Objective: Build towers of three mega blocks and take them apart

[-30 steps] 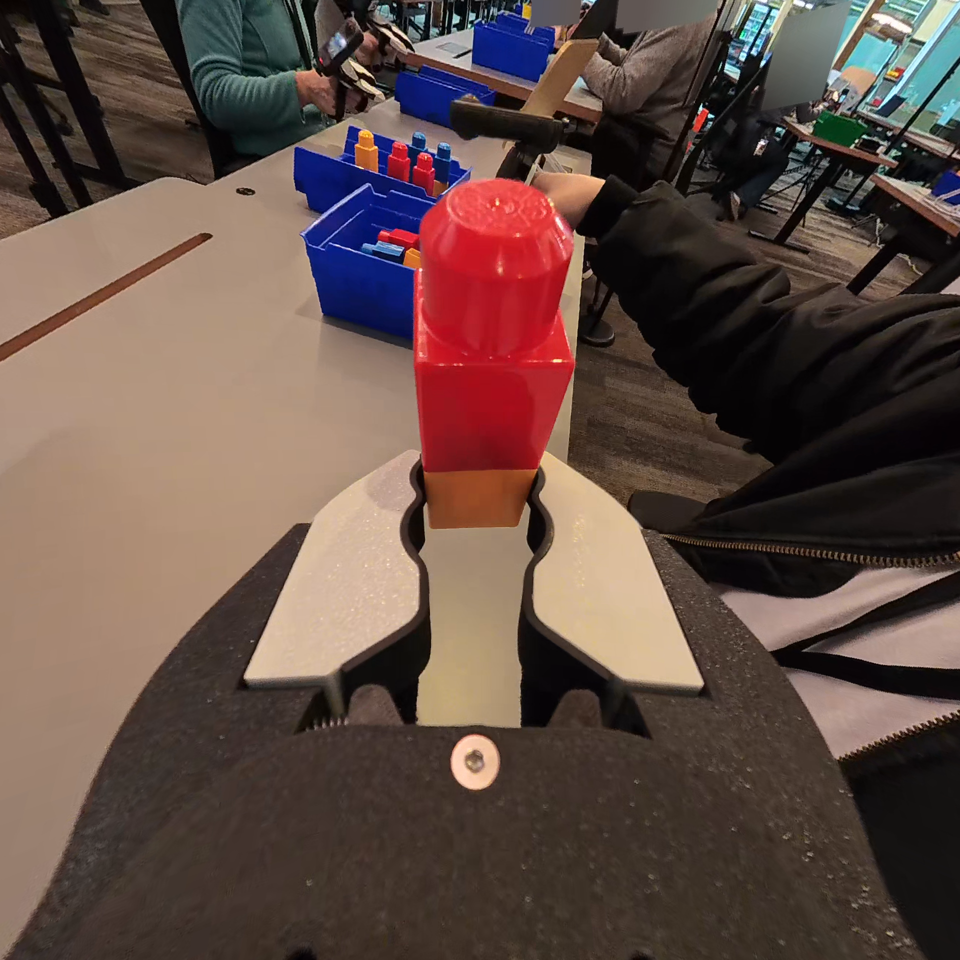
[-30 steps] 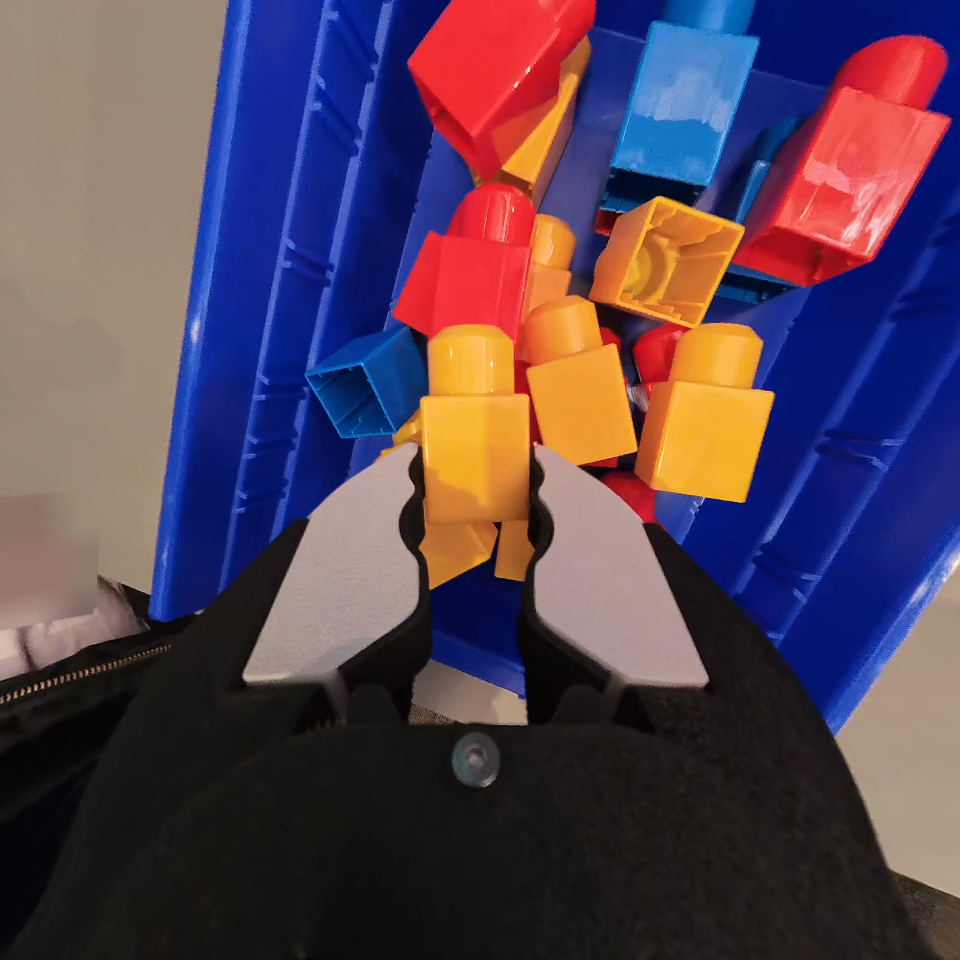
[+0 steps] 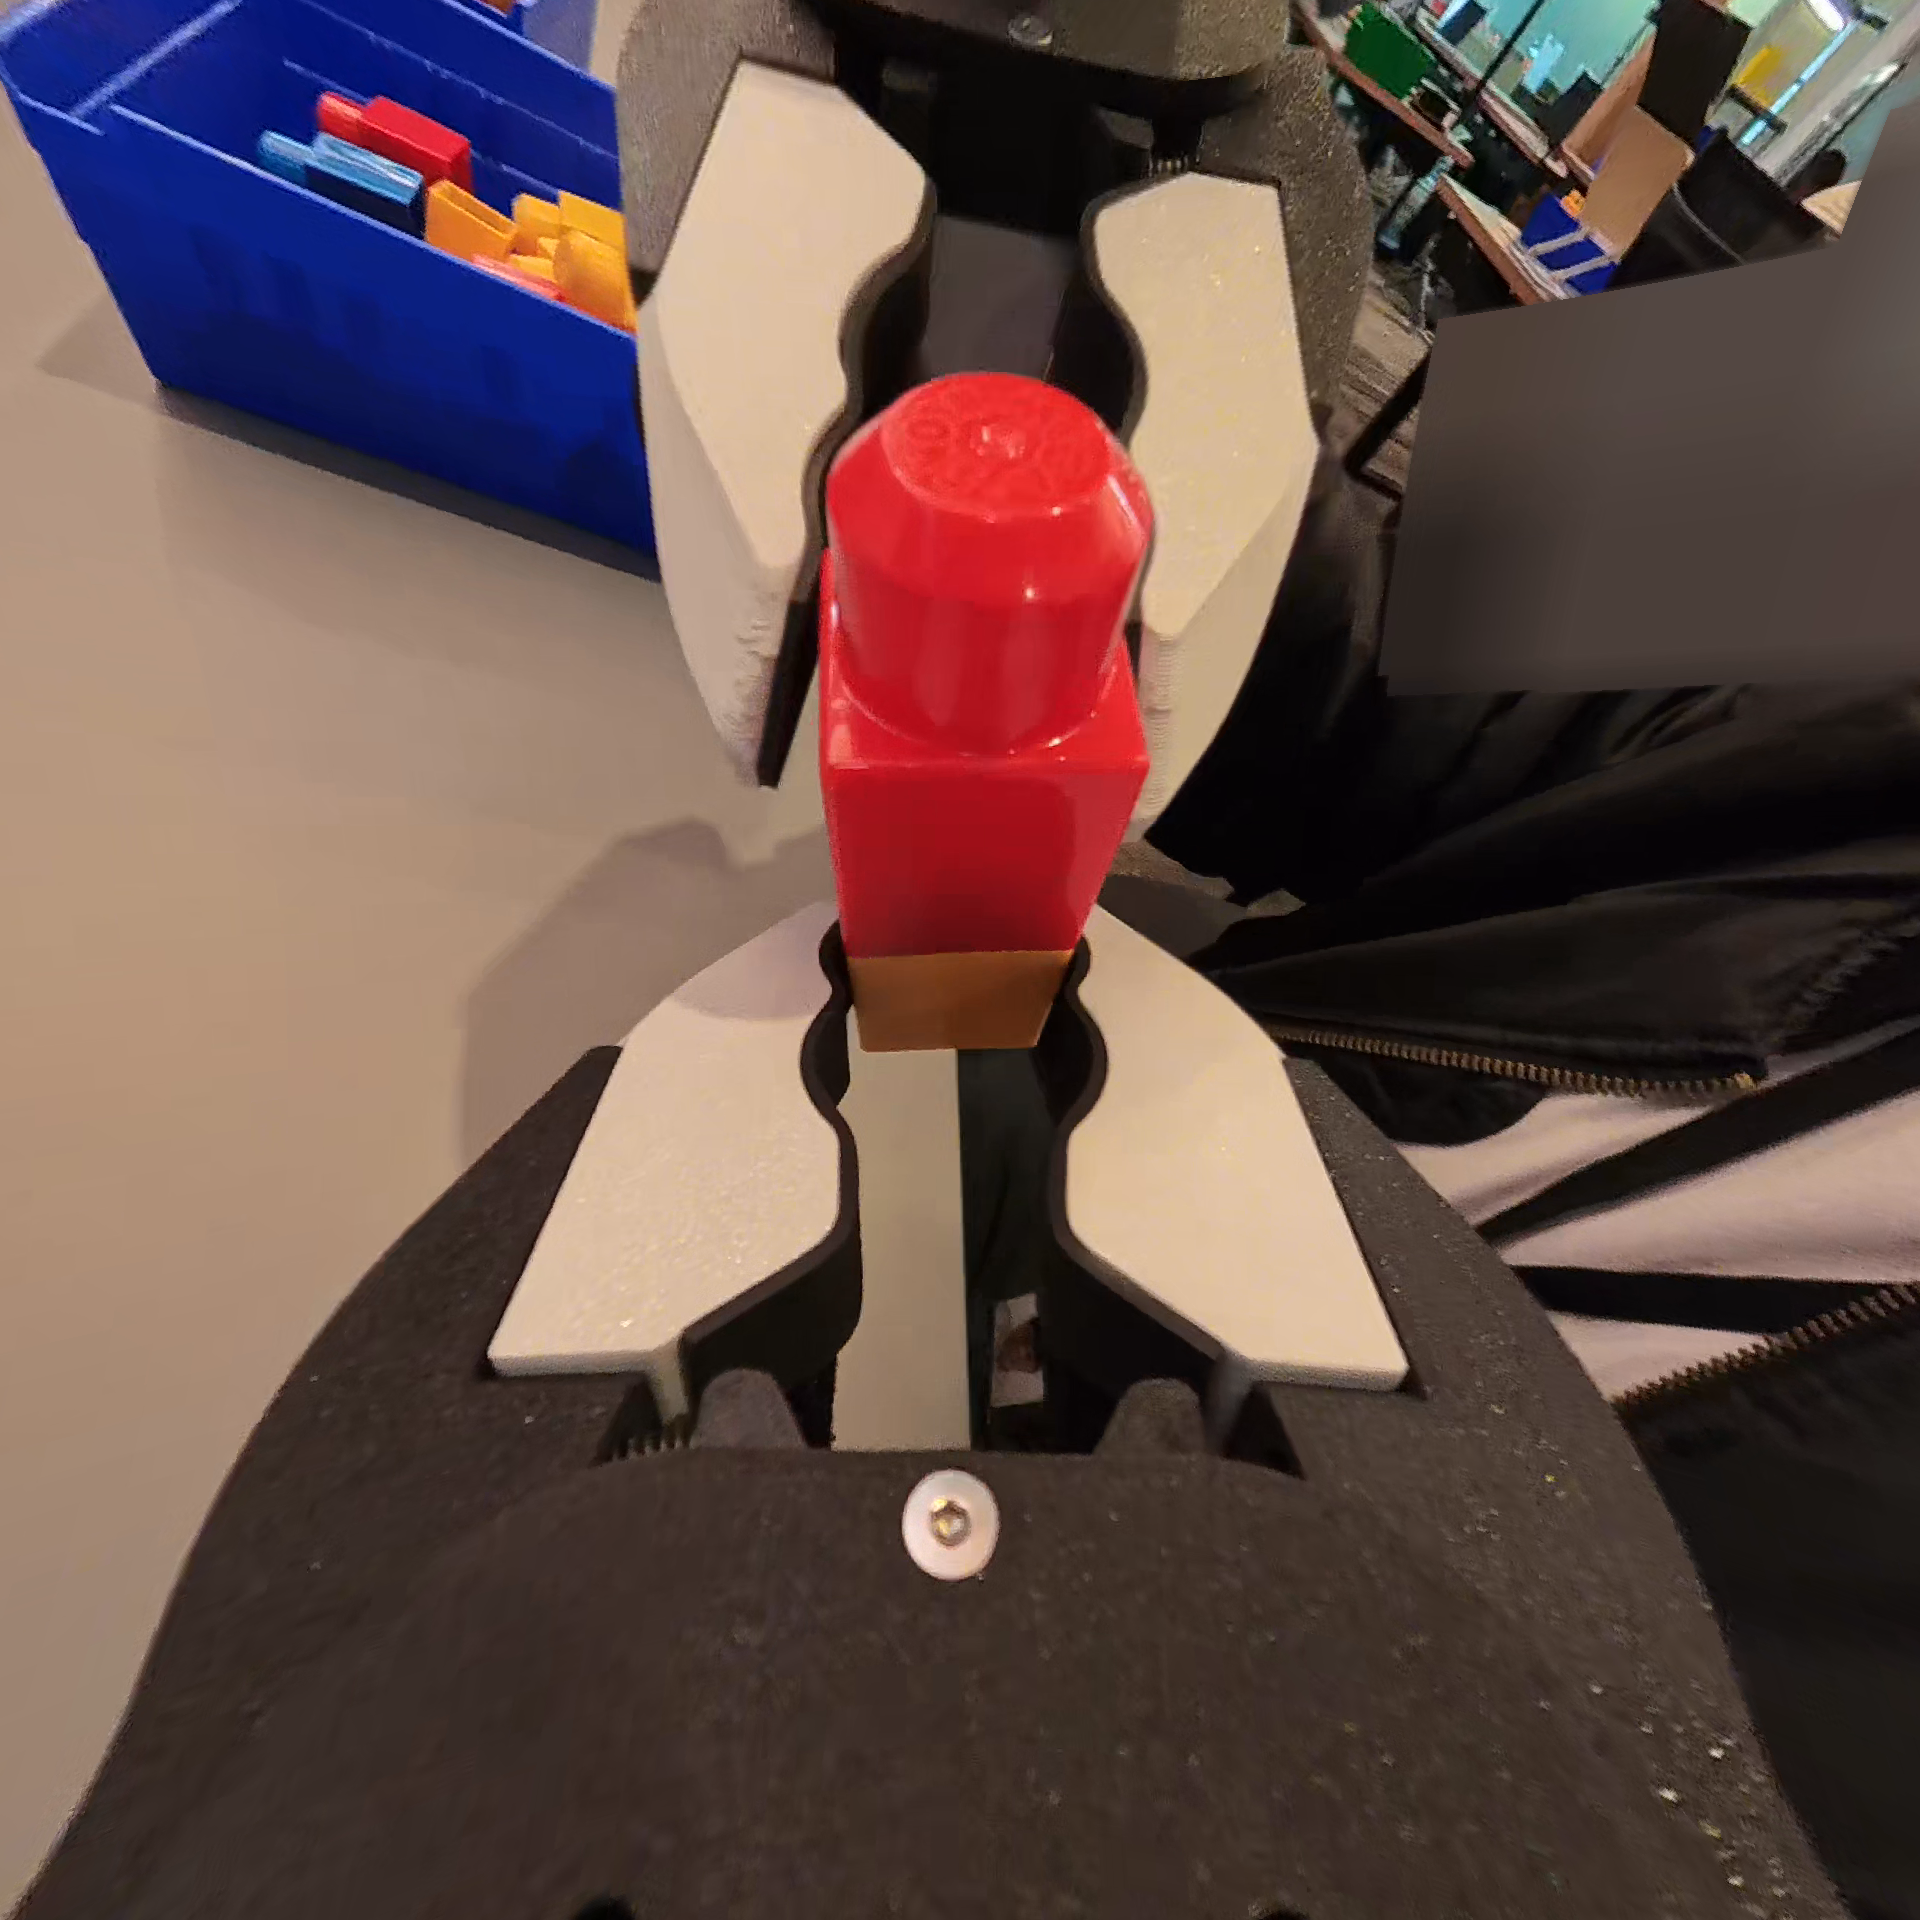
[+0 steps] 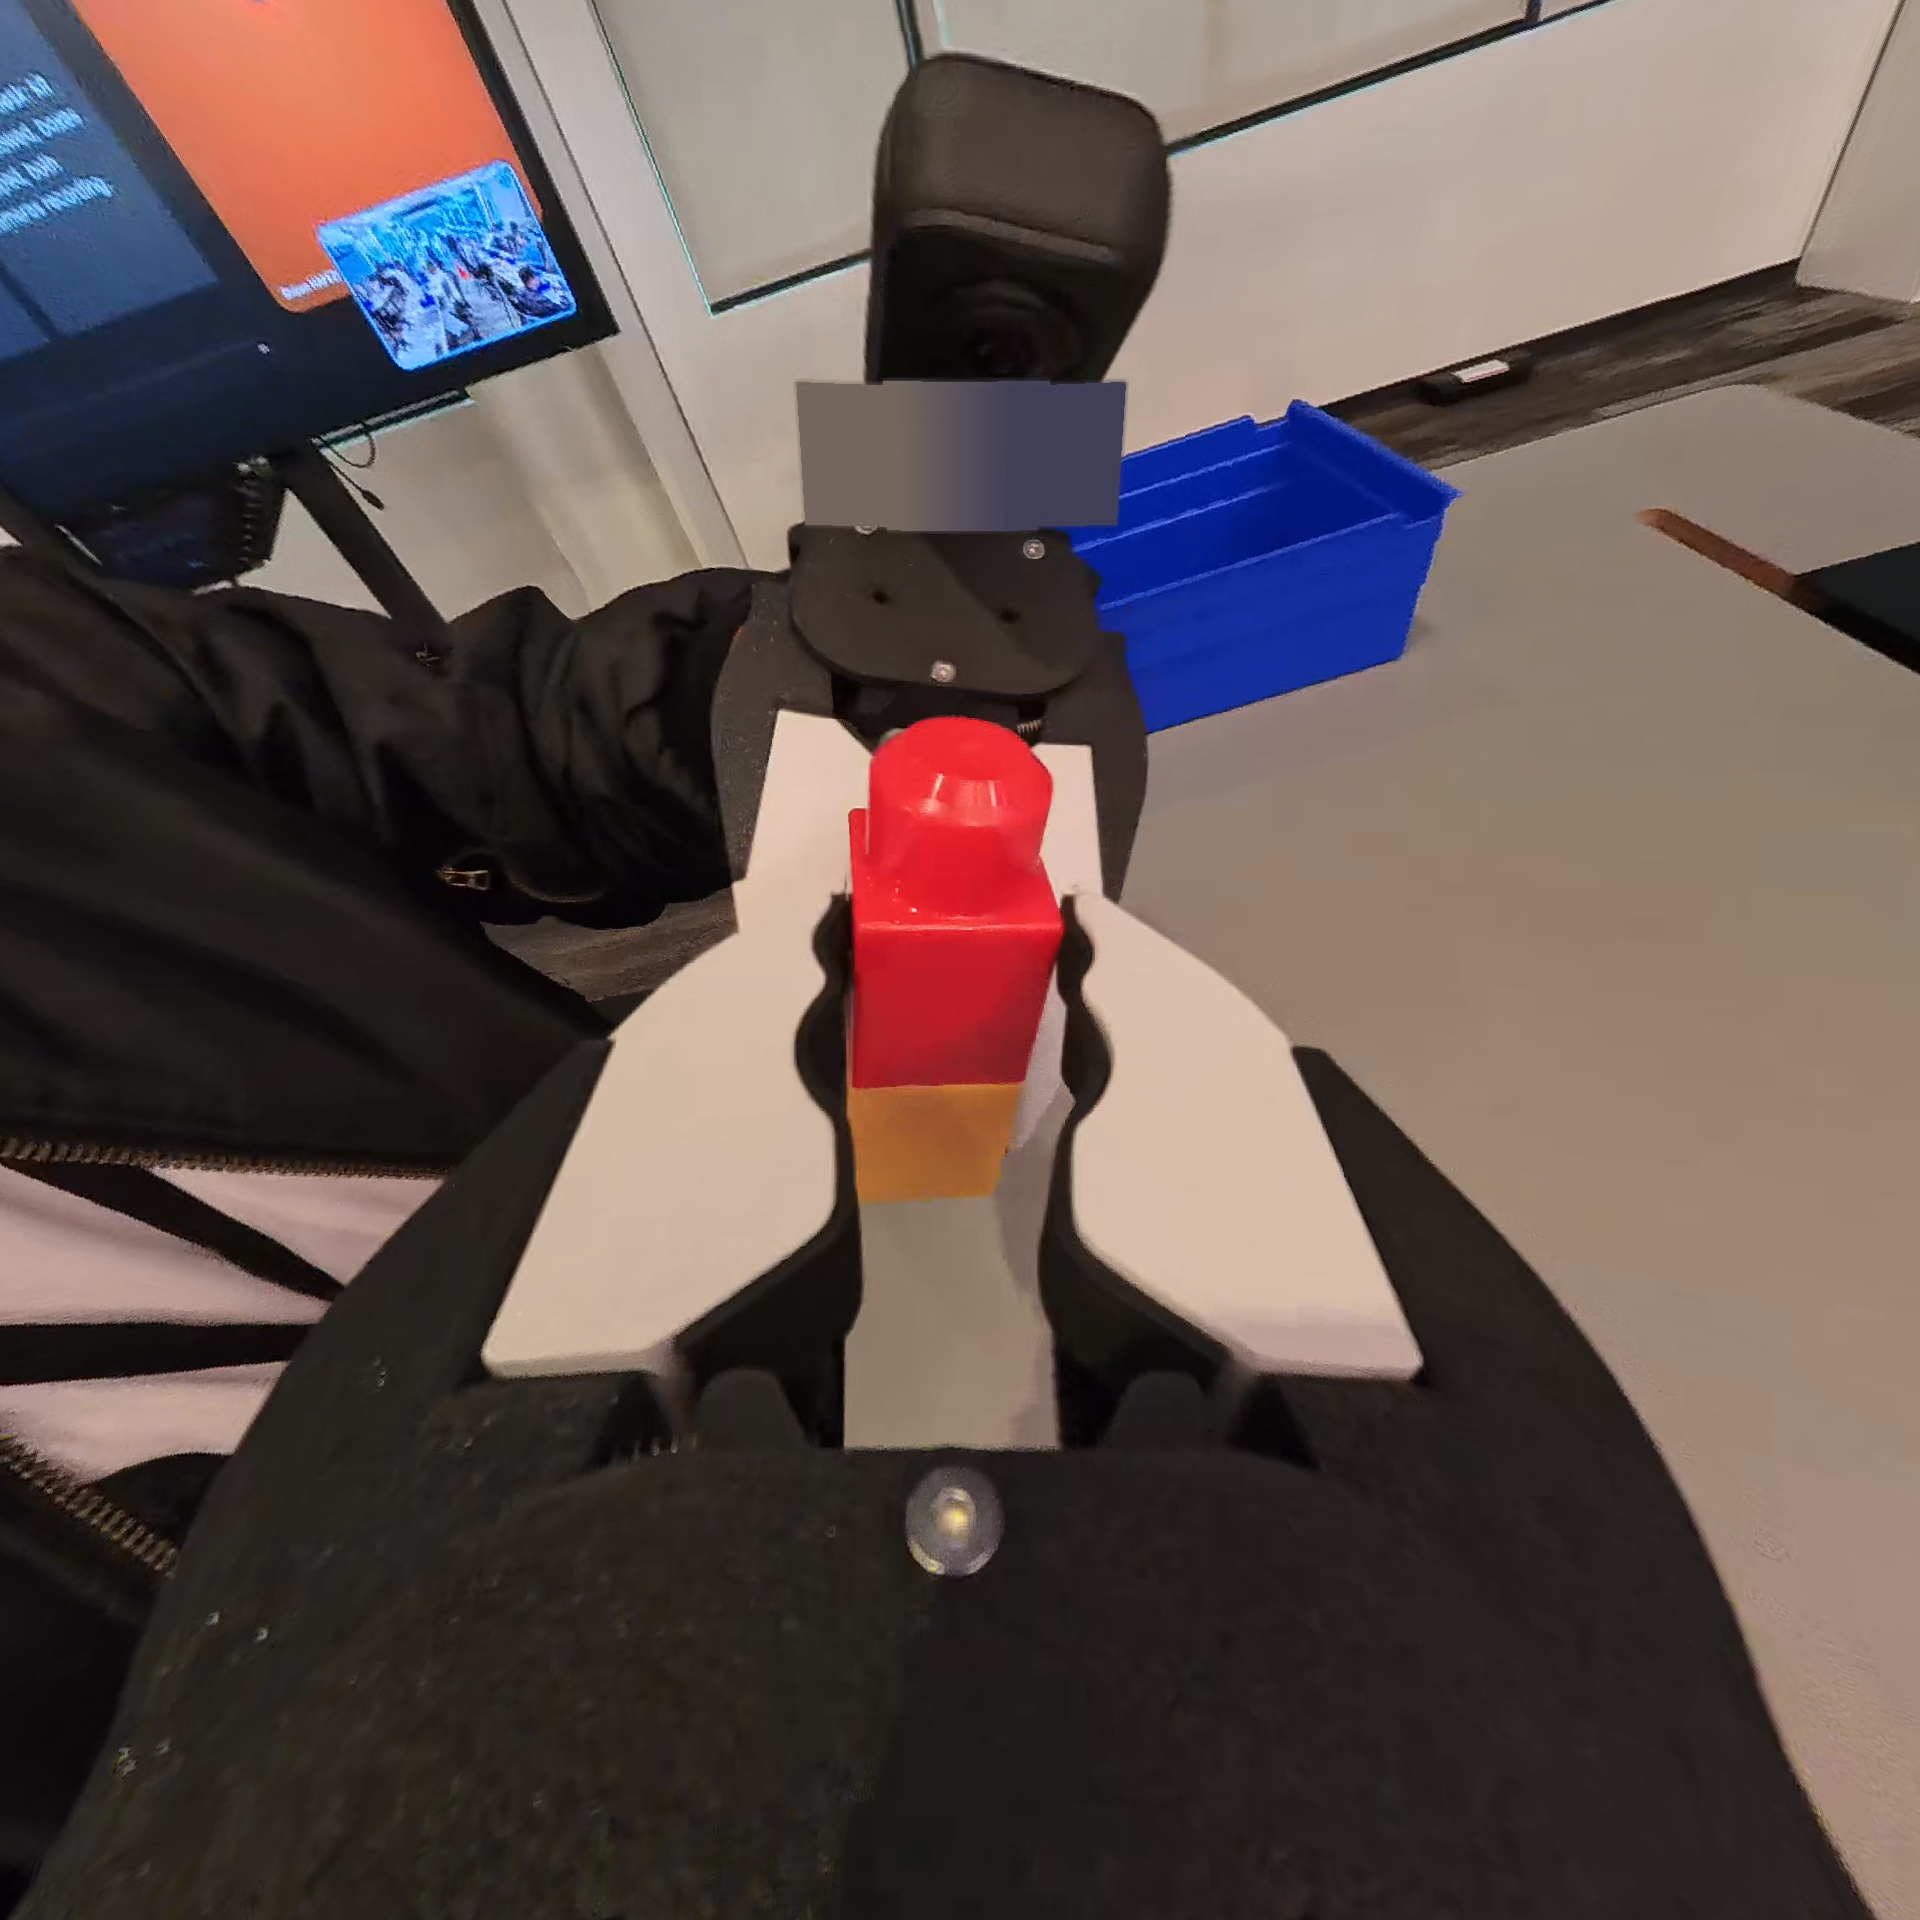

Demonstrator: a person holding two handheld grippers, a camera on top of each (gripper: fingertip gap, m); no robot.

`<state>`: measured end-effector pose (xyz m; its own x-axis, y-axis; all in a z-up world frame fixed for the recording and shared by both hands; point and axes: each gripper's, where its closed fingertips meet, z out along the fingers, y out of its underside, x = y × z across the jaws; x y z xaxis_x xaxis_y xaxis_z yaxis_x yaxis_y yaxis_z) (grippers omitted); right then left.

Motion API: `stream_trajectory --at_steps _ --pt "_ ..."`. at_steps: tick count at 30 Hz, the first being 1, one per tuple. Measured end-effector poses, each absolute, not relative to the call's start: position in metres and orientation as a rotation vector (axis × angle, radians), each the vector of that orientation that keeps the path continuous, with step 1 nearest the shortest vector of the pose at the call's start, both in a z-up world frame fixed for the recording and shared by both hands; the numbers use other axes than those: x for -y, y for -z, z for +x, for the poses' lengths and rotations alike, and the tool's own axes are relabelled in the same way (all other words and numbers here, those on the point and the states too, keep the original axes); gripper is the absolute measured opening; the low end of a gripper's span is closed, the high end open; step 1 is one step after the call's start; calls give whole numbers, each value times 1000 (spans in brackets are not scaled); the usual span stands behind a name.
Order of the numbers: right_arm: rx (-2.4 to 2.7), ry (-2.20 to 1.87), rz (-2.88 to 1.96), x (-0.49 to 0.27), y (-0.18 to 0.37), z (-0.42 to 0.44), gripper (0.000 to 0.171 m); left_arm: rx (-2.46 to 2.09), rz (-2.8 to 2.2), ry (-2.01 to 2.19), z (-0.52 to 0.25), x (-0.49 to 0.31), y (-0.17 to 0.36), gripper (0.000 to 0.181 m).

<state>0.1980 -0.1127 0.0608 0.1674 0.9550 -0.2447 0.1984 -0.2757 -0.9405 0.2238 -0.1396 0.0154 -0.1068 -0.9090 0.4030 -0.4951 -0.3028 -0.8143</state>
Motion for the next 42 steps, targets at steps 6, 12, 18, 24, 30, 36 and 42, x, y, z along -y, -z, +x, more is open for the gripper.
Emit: stream_trajectory --at_steps 6,12,18,24,30,36,42 --pt "975 -1227 -1574 101 -72 204 37 -1326 -1712 1466 231 127 -23 57" --pt "940 -1222 -1598 96 -63 210 36 -1235 -1645 1570 242 121 -27 36" --pt "817 -1177 -1517 90 -80 224 36 -1333 -1715 1519 248 127 -14 36" --pt "683 -783 -1610 66 -147 347 37 -1374 -1722 1567 242 149 3 36" --pt "272 -166 -2386 45 -83 586 37 -1428 -1683 1484 219 157 -2 36" --pt "120 -31 -2737 27 46 655 37 -1444 -1698 1481 225 164 0 36" --pt "70 -61 -2815 8 91 662 37 -1469 -1730 1420 218 166 2 37"
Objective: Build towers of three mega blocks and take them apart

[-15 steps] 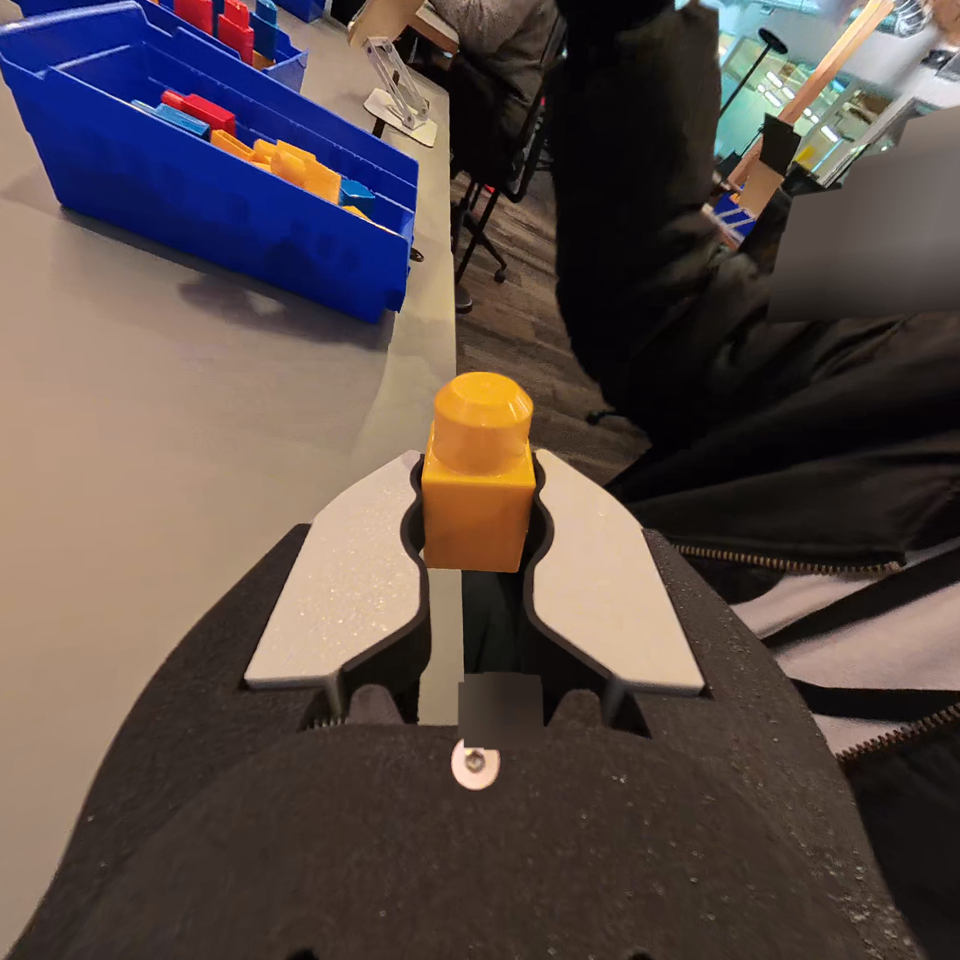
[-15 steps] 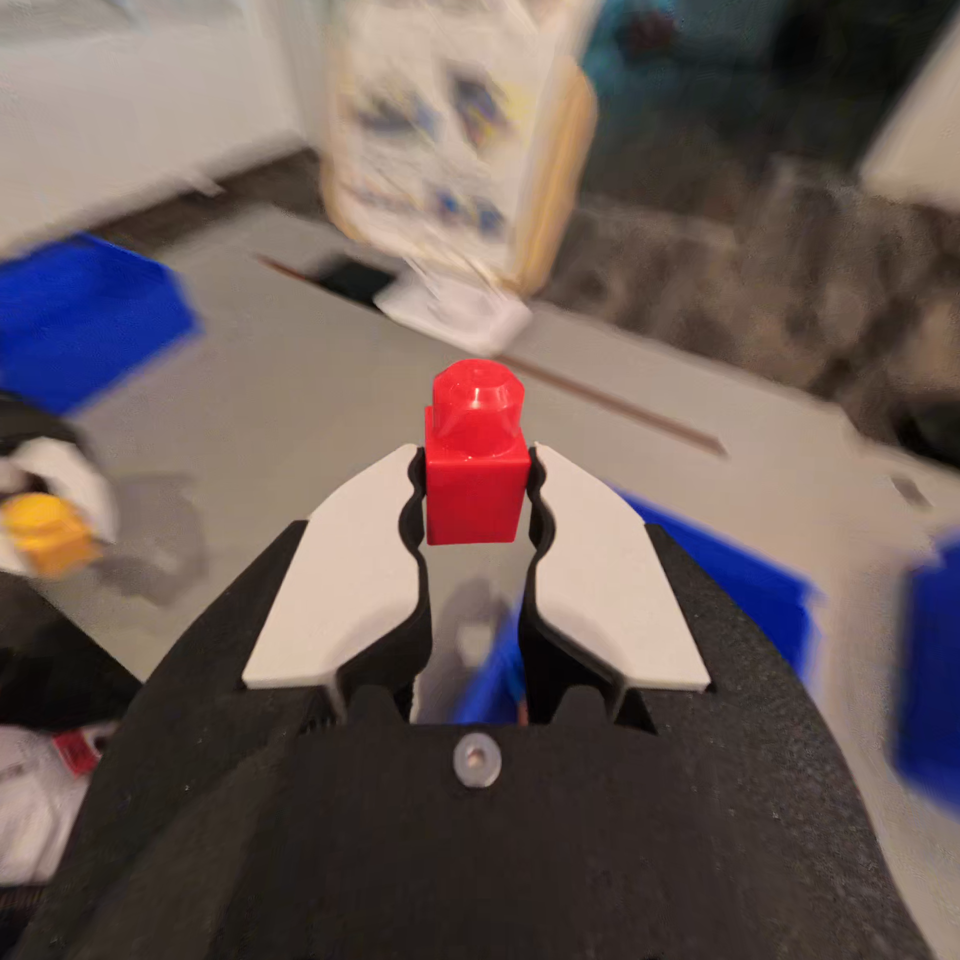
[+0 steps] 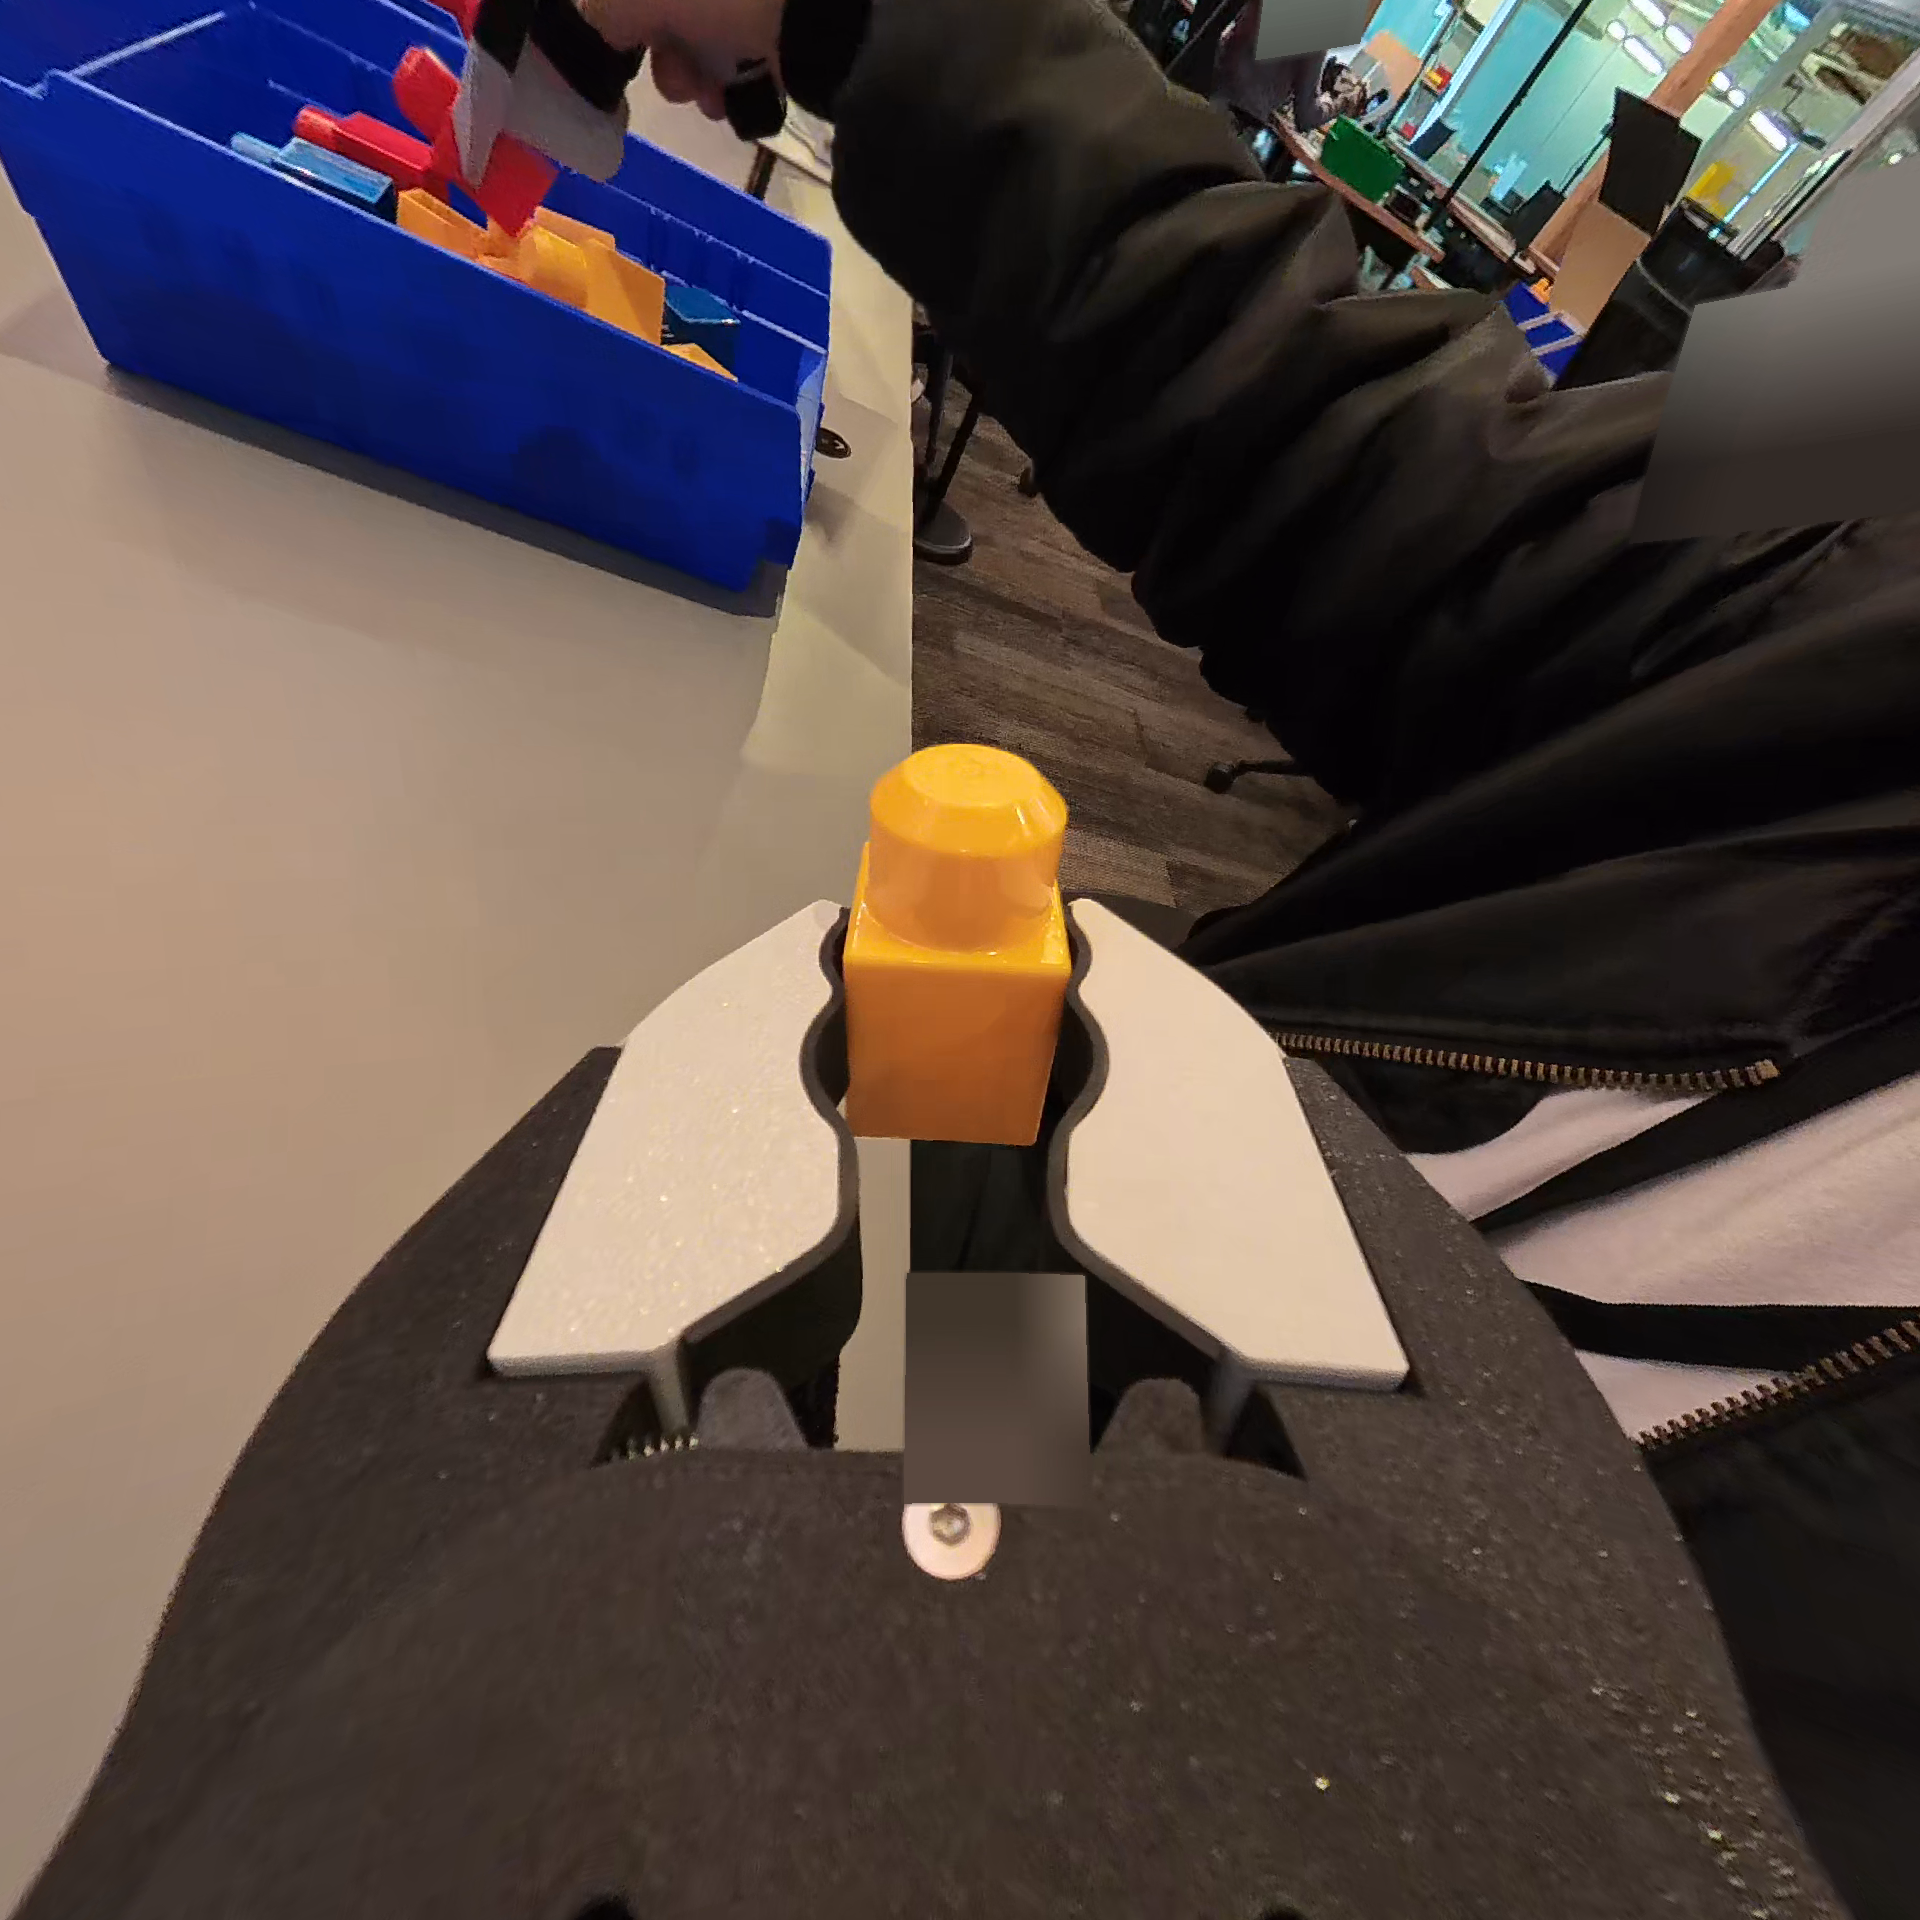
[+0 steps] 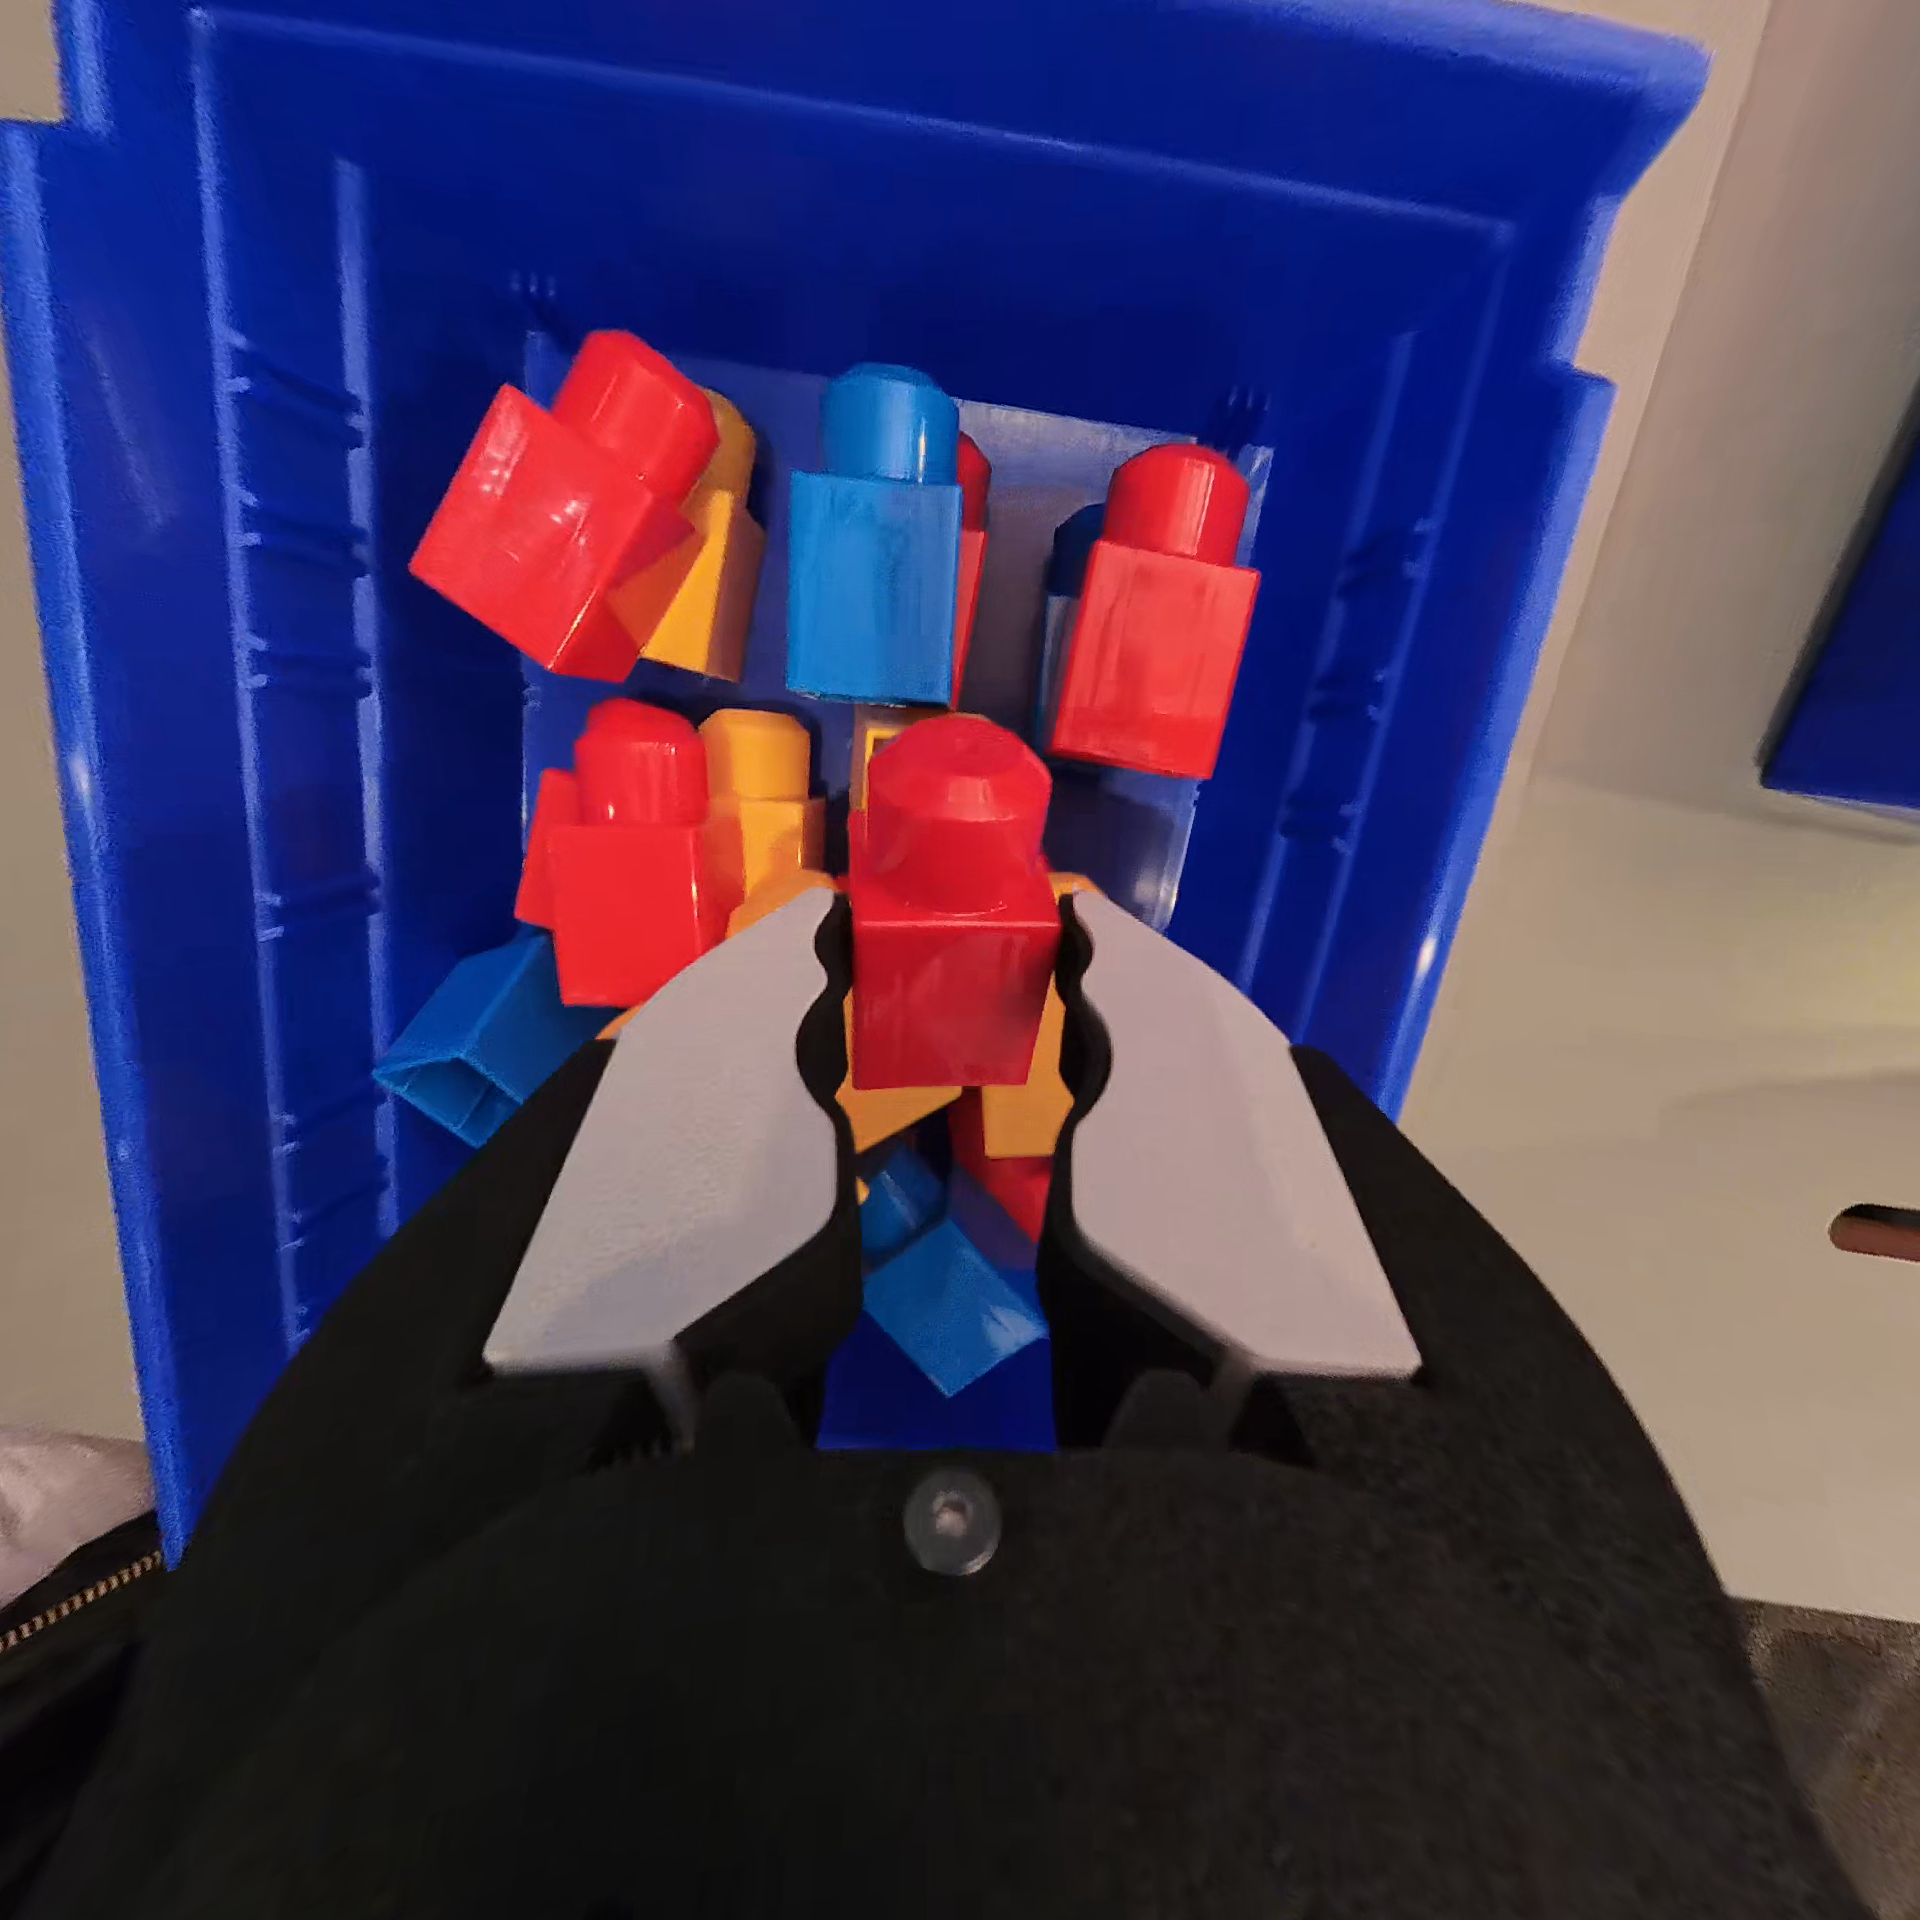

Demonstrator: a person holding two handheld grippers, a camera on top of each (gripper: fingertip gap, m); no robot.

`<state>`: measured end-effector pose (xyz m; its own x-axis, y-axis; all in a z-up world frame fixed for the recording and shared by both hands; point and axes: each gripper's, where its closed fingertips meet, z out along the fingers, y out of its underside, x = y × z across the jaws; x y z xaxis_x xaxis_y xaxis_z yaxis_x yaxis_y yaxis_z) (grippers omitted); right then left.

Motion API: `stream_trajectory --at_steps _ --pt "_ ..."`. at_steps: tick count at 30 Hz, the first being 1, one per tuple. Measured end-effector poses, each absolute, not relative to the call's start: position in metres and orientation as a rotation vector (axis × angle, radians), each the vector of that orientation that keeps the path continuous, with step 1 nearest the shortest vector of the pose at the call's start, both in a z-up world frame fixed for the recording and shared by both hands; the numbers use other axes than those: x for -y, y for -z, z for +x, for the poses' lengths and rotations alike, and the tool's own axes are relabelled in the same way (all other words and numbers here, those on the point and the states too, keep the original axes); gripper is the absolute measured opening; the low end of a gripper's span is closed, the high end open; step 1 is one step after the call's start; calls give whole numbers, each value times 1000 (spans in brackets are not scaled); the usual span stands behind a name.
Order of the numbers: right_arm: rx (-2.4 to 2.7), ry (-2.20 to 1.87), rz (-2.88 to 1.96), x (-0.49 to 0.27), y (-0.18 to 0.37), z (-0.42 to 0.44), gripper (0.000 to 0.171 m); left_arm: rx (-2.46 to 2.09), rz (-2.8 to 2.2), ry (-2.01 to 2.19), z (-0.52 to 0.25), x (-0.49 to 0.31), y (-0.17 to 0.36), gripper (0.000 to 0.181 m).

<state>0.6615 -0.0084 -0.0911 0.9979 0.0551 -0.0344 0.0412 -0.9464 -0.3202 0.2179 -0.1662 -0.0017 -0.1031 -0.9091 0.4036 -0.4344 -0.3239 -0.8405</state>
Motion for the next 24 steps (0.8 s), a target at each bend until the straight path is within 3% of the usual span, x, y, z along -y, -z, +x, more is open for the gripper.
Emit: stream_trajectory --at_steps 6,9,14,16,19,24 --pt "72 -75 -2867 2 96 660 37 -1447 -1737 1434 217 163 1 36" --pt "99 -38 -2834 -2 91 663 52 -1436 -1741 1440 215 162 3 36" --pt "139 31 -2549 -12 36 648 62 -1323 -1725 1508 210 149 -8 37" --pt "297 -137 -2337 -6 0 581 60 -1253 -1704 1564 212 138 -18 36" --pt "636 -699 -1932 40 -51 416 55 -1249 -1686 1584 221 127 -25 36" --pt "841 -1143 -1657 107 -64 258 51 -1302 -1673 1579 239 131 -26 37"
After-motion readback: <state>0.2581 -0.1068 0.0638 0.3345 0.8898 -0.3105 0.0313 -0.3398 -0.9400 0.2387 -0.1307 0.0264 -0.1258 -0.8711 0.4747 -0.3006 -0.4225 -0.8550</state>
